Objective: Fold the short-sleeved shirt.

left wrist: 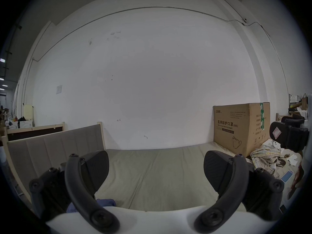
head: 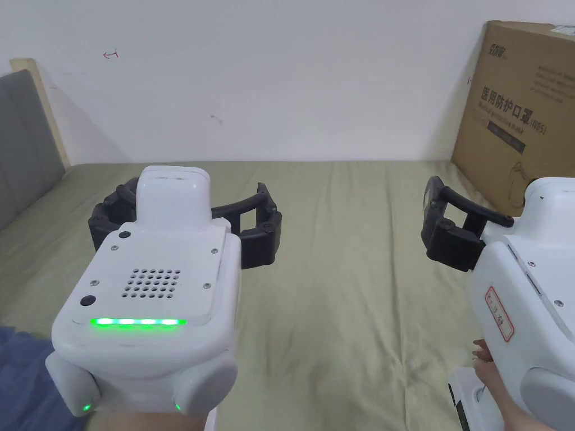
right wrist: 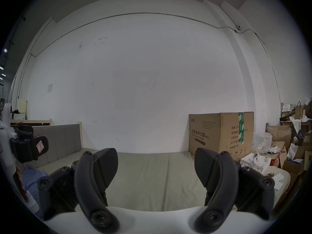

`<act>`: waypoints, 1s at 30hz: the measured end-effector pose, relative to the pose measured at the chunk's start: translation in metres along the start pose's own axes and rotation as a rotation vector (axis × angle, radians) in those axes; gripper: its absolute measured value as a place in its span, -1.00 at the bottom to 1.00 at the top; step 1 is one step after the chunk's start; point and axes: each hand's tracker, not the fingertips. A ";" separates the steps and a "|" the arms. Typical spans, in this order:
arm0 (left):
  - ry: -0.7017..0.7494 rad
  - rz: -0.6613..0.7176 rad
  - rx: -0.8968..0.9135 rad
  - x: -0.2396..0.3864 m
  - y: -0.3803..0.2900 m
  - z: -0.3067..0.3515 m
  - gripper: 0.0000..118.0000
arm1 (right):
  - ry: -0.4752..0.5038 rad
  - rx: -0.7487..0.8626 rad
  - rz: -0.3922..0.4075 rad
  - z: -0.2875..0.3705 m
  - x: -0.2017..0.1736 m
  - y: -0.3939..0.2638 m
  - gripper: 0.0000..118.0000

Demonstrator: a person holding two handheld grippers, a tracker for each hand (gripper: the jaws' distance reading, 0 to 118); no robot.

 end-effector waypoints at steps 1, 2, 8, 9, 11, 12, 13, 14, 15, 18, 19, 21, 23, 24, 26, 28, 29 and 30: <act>-0.002 -0.002 0.001 0.000 0.000 0.000 0.92 | 0.014 0.001 -0.004 0.000 0.000 0.000 0.67; -0.003 -0.003 0.002 0.000 0.000 0.000 0.92 | 0.031 0.001 -0.012 0.001 0.000 0.000 0.67; -0.003 -0.002 0.008 0.002 0.000 0.000 0.92 | 0.042 -0.002 -0.011 0.001 -0.001 0.000 0.67; -0.004 -0.002 0.008 0.002 0.000 0.000 0.92 | 0.039 -0.003 -0.009 0.000 -0.001 0.000 0.67; -0.003 -0.001 0.008 0.002 0.000 0.000 0.92 | 0.037 -0.008 -0.008 -0.001 0.000 0.000 0.67; -0.002 0.000 0.009 0.002 0.000 0.000 0.92 | 0.034 -0.011 -0.007 -0.001 0.000 0.000 0.67; -0.002 0.000 0.010 0.001 0.000 0.000 0.92 | 0.029 -0.014 -0.003 -0.001 0.000 0.000 0.67; -0.002 -0.001 0.011 0.001 0.000 0.000 0.92 | 0.025 -0.015 0.000 -0.002 0.000 0.000 0.67; -0.002 -0.002 0.011 0.001 0.000 0.000 0.92 | 0.022 -0.016 0.002 -0.002 0.000 0.000 0.67; -0.003 -0.006 0.011 0.002 0.001 -0.001 0.92 | 0.017 -0.017 0.001 -0.002 0.001 0.000 0.67; -0.003 -0.008 0.012 0.002 0.001 -0.001 0.92 | 0.015 -0.018 0.000 -0.003 0.001 0.000 0.67; -0.003 -0.008 0.014 0.002 0.001 -0.001 0.92 | 0.014 -0.018 -0.002 -0.003 0.001 0.000 0.67; -0.004 -0.005 0.017 0.002 0.001 -0.001 0.92 | 0.016 -0.018 -0.003 -0.003 0.001 0.000 0.67; -0.004 -0.004 0.017 0.002 0.002 -0.001 0.92 | 0.014 -0.018 -0.001 -0.004 0.002 0.000 0.67; -0.003 -0.003 0.017 0.002 0.002 -0.002 0.92 | 0.001 -0.020 0.009 -0.004 0.001 0.000 0.67; -0.002 -0.003 0.017 0.002 0.002 -0.002 0.92 | -0.005 -0.016 0.010 -0.004 0.001 0.000 0.67; -0.003 -0.003 0.015 0.002 0.002 -0.003 0.92 | -0.004 -0.016 0.009 -0.004 0.002 0.001 0.67; -0.004 -0.002 0.014 0.002 0.002 -0.003 0.92 | -0.004 -0.017 0.009 -0.004 0.002 0.001 0.67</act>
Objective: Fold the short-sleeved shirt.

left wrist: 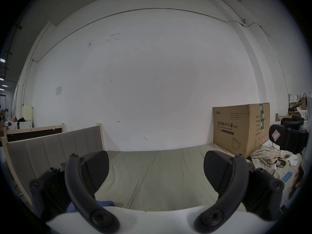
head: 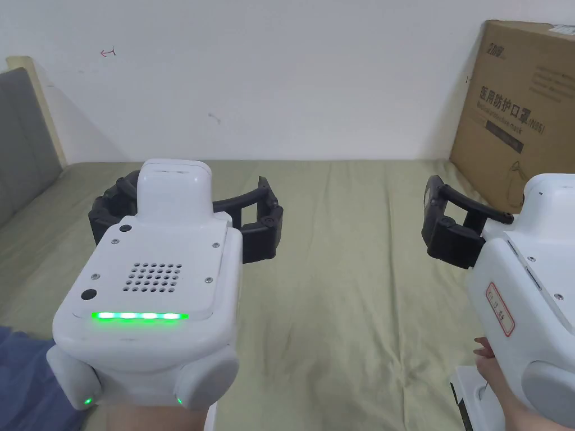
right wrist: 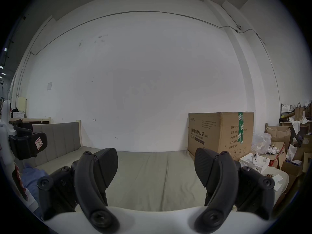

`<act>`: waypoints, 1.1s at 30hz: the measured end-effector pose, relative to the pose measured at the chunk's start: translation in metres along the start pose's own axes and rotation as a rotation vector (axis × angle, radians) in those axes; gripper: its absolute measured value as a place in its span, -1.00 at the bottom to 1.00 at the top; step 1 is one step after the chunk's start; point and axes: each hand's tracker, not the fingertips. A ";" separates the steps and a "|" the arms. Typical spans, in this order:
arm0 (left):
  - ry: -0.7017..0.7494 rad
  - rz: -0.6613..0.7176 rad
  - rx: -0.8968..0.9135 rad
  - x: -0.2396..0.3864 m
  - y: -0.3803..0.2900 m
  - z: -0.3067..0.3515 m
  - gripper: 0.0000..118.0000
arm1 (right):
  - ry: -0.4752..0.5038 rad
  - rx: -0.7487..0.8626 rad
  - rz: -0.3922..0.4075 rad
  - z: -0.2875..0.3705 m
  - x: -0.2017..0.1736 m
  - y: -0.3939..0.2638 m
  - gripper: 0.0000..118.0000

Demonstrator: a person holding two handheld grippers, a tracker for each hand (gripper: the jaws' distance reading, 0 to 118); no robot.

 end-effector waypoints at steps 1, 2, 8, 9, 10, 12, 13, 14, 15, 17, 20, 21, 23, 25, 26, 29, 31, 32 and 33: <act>-0.002 0.000 -0.001 0.000 0.000 -0.001 0.92 | 0.000 -0.001 0.000 0.000 0.000 0.000 0.67; -0.003 0.000 -0.003 0.000 0.000 -0.001 0.92 | -0.001 -0.002 0.002 -0.001 0.000 0.000 0.67; 0.029 -0.034 0.014 0.004 -0.002 -0.001 0.92 | -0.024 0.001 0.034 -0.001 -0.001 -0.003 0.67; 0.027 -0.035 0.015 0.004 -0.002 -0.001 0.92 | -0.027 0.001 0.033 -0.001 -0.001 -0.003 0.67; 0.027 -0.036 0.016 0.004 -0.002 -0.001 0.92 | -0.028 0.001 0.031 -0.001 -0.001 -0.003 0.67; 0.026 -0.026 0.013 0.003 -0.003 -0.001 0.92 | -0.036 0.000 0.028 -0.001 -0.001 -0.004 0.67; 0.024 -0.018 0.011 0.003 -0.003 -0.002 0.92 | -0.038 -0.001 0.026 -0.001 0.000 -0.005 0.67; 0.026 -0.011 0.009 0.002 -0.004 -0.002 0.92 | -0.038 -0.003 0.022 -0.002 0.000 -0.005 0.67; 0.026 -0.005 0.007 0.002 -0.004 -0.002 0.92 | -0.038 -0.004 0.020 -0.002 0.000 -0.005 0.67; 0.027 -0.001 0.003 0.001 -0.004 -0.003 0.91 | -0.036 -0.008 0.021 -0.002 0.000 -0.005 0.67; 0.022 0.001 0.000 0.000 -0.005 -0.003 0.91 | -0.026 -0.010 0.028 -0.003 0.000 -0.007 0.66; 0.019 0.000 0.000 -0.001 -0.006 -0.003 0.90 | -0.021 -0.010 0.028 -0.003 0.000 -0.007 0.66; 0.020 0.003 -0.007 -0.001 -0.007 -0.002 0.79 | -0.016 -0.011 0.030 -0.002 -0.001 -0.008 0.63; 0.073 -0.059 -0.061 0.005 -0.010 -0.006 0.37 | 0.007 -0.005 0.021 -0.001 0.000 -0.010 0.15; 0.057 -0.106 -0.082 0.007 -0.013 -0.008 -0.38 | 0.006 -0.006 0.019 -0.001 0.001 -0.010 -0.54; -0.065 -0.121 -0.161 0.005 -0.021 -0.014 -1.00 | -0.015 -0.032 0.018 -0.002 0.001 -0.012 -0.97; -0.104 -0.072 -0.168 0.005 -0.024 -0.010 -1.00 | 0.004 -0.038 0.006 -0.001 0.004 -0.013 -0.99; -0.078 -0.083 -0.160 0.005 -0.027 -0.010 -1.00 | -0.007 -0.032 0.011 0.001 0.004 -0.014 -0.99; -0.069 -0.084 -0.159 0.006 -0.028 -0.010 -1.00 | -0.012 -0.025 0.018 0.003 0.004 -0.015 -0.99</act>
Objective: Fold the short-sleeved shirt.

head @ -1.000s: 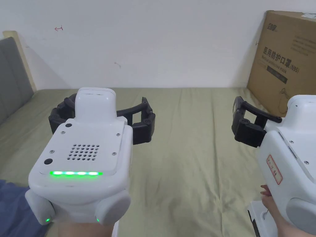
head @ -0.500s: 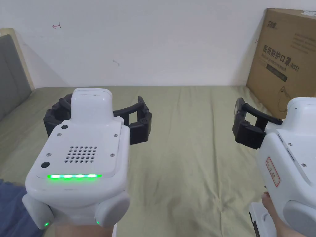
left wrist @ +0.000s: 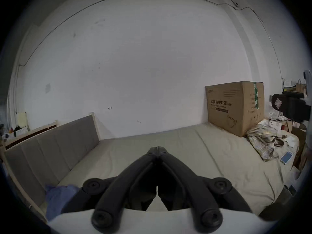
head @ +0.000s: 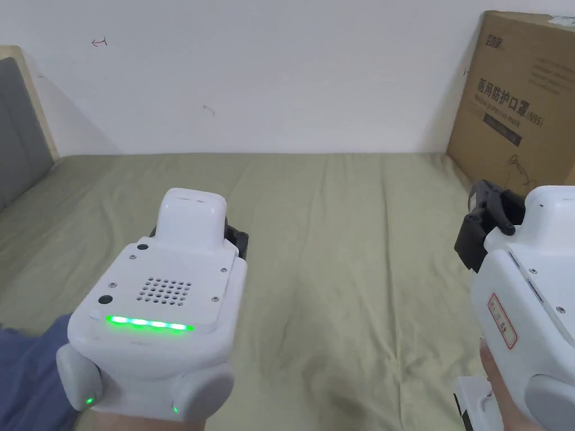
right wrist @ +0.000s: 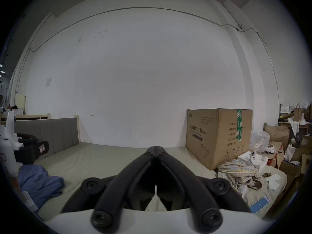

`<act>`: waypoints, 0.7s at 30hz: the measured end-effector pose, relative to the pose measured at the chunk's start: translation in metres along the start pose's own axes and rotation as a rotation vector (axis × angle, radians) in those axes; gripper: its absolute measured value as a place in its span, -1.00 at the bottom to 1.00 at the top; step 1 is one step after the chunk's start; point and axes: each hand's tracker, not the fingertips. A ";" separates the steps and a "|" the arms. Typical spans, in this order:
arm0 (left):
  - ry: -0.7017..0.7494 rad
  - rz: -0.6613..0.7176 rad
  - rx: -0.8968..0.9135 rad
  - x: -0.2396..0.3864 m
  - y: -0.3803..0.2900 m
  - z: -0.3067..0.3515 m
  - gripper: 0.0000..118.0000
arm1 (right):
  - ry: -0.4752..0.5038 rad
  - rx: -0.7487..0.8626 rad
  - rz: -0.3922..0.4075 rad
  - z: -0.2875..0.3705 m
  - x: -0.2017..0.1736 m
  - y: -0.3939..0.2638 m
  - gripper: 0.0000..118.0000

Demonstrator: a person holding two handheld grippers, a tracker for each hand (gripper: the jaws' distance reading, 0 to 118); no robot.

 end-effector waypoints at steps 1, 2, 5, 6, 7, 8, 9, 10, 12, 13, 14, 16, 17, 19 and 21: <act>-0.002 0.001 -0.001 -0.001 0.001 0.000 -1.00 | 0.001 0.003 0.001 0.000 0.002 0.000 -0.99; -0.010 0.010 -0.002 -0.002 0.002 -0.001 -1.00 | 0.004 0.000 0.000 0.000 0.003 0.001 -0.99; -0.006 0.058 -0.005 -0.011 0.003 0.000 -1.00 | 0.003 -0.039 0.001 -0.006 0.002 0.000 -0.99; -0.002 0.082 -0.007 -0.017 0.003 0.002 -1.00 | 0.006 -0.050 0.000 -0.008 0.000 -0.001 -0.99; -0.003 0.112 -0.011 -0.026 0.002 0.004 -1.00 | 0.011 -0.060 -0.003 -0.009 -0.004 -0.003 -0.99; 0.007 0.131 -0.018 -0.035 0.001 0.007 -1.00 | 0.022 -0.064 -0.008 -0.009 -0.010 -0.005 -0.99; 0.028 0.137 -0.025 -0.046 0.000 0.011 -1.00 | 0.036 -0.070 -0.014 -0.012 -0.017 -0.008 -0.99; 0.060 0.134 -0.036 -0.060 -0.002 0.017 -1.00 | 0.061 -0.081 -0.021 -0.015 -0.029 -0.009 -0.99; 0.137 0.129 -0.048 -0.092 -0.009 0.031 -1.00 | 0.125 -0.095 -0.043 -0.020 -0.057 -0.010 -0.99; 0.191 0.128 -0.046 -0.111 -0.011 0.042 -1.00 | 0.165 -0.101 -0.054 -0.024 -0.074 -0.009 -0.99; 0.248 0.130 -0.047 -0.130 -0.014 0.055 -1.00 | 0.212 -0.105 -0.059 -0.027 -0.094 -0.008 -0.99; 0.339 0.152 -0.045 -0.168 -0.021 0.081 -1.00 | 0.308 -0.098 -0.058 -0.027 -0.134 -0.004 -0.99; 0.372 0.161 -0.049 -0.184 -0.024 0.095 -1.00 | 0.352 -0.087 -0.055 -0.026 -0.155 -0.002 -0.99; 0.453 0.169 -0.065 -0.207 -0.027 0.116 -1.00 | 0.451 -0.082 -0.077 -0.022 -0.190 0.001 -0.99; 0.492 0.180 -0.071 -0.224 -0.032 0.133 -1.00 | 0.535 -0.107 -0.114 -0.020 -0.218 0.003 -0.99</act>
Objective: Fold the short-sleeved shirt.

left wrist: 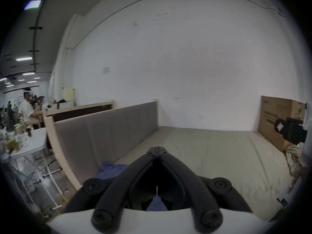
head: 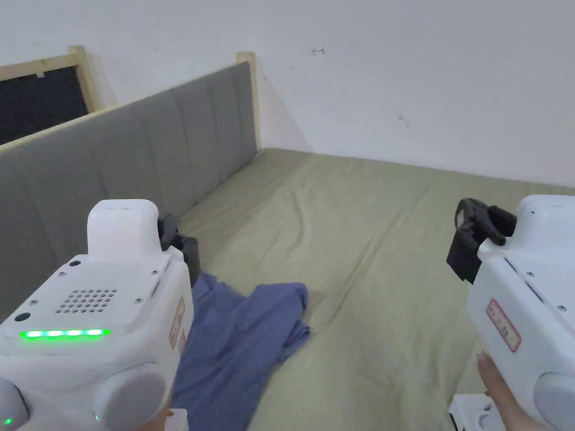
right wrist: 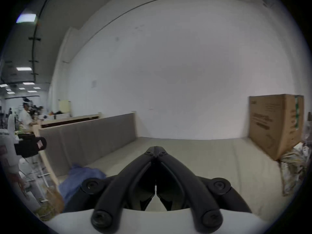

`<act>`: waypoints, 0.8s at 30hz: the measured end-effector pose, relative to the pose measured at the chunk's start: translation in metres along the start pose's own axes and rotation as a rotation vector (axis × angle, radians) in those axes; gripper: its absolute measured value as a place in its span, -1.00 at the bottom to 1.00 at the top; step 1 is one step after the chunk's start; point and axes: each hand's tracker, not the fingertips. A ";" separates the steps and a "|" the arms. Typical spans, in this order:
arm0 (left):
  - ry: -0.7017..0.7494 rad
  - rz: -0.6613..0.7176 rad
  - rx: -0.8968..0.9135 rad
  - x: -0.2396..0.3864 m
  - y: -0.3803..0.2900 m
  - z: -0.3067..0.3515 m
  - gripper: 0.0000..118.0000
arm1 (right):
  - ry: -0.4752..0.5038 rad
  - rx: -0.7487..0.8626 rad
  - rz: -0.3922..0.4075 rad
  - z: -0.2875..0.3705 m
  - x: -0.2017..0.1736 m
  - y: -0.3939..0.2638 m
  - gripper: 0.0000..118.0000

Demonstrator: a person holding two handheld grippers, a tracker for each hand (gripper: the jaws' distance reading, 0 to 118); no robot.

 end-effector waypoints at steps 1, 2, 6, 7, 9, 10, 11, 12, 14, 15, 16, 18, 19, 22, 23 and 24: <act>0.018 -0.003 0.002 -0.008 -0.001 0.003 -1.00 | 0.019 -0.007 -0.001 -0.005 -0.012 -0.001 -0.99; 0.031 -0.010 0.003 -0.015 -0.003 0.002 -1.00 | 0.035 -0.011 0.003 -0.008 -0.021 -0.002 -0.99; 0.048 -0.012 -0.072 -0.024 -0.006 -0.014 -1.00 | 0.073 -0.073 0.022 -0.019 -0.037 -0.003 -0.99; -0.006 -0.005 -0.175 -0.028 -0.009 -0.032 -1.00 | 0.098 -0.109 0.016 -0.021 -0.037 -0.003 -0.99; -0.119 0.015 -0.462 -0.035 -0.026 -0.078 -1.00 | 0.112 -0.188 0.025 -0.028 -0.034 -0.006 -0.99; -0.176 0.019 -0.625 -0.039 -0.041 -0.106 -1.00 | 0.117 -0.222 0.034 -0.031 -0.032 -0.009 -0.99; -0.244 0.040 -0.759 -0.041 -0.061 -0.129 -1.00 | 0.120 -0.255 0.045 -0.035 -0.030 -0.014 -0.99; -0.277 0.072 -0.816 -0.042 -0.079 -0.142 -1.00 | 0.118 -0.281 0.056 -0.038 -0.028 -0.019 -0.99; -0.272 0.087 -0.931 -0.040 -0.114 -0.166 -1.00 | 0.119 -0.338 0.078 -0.044 -0.025 -0.029 -0.99; -0.257 0.075 -0.975 -0.038 -0.126 -0.176 -0.88 | 0.122 -0.356 0.079 -0.045 -0.023 -0.034 -0.99; -0.250 0.064 -1.021 -0.037 -0.139 -0.186 -0.44 | 0.125 -0.370 0.078 -0.047 -0.022 -0.039 -0.99; -0.242 0.064 -1.067 -0.030 -0.154 -0.191 0.57 | 0.128 -0.393 0.084 -0.049 -0.018 -0.048 -0.99; -0.245 0.076 -1.088 -0.027 -0.165 -0.196 0.57 | 0.129 -0.406 0.093 -0.051 -0.017 -0.052 -0.99; -0.209 0.062 -1.123 -0.016 -0.185 -0.207 0.57 | 0.126 -0.440 0.113 -0.056 -0.012 -0.062 -0.99; -0.211 0.050 -1.138 -0.012 -0.194 -0.210 0.58 | 0.125 -0.451 0.113 -0.058 -0.009 -0.065 -0.99; -0.215 0.039 -1.162 -0.008 -0.205 -0.213 0.63 | 0.123 -0.460 0.112 -0.059 -0.007 -0.068 -0.99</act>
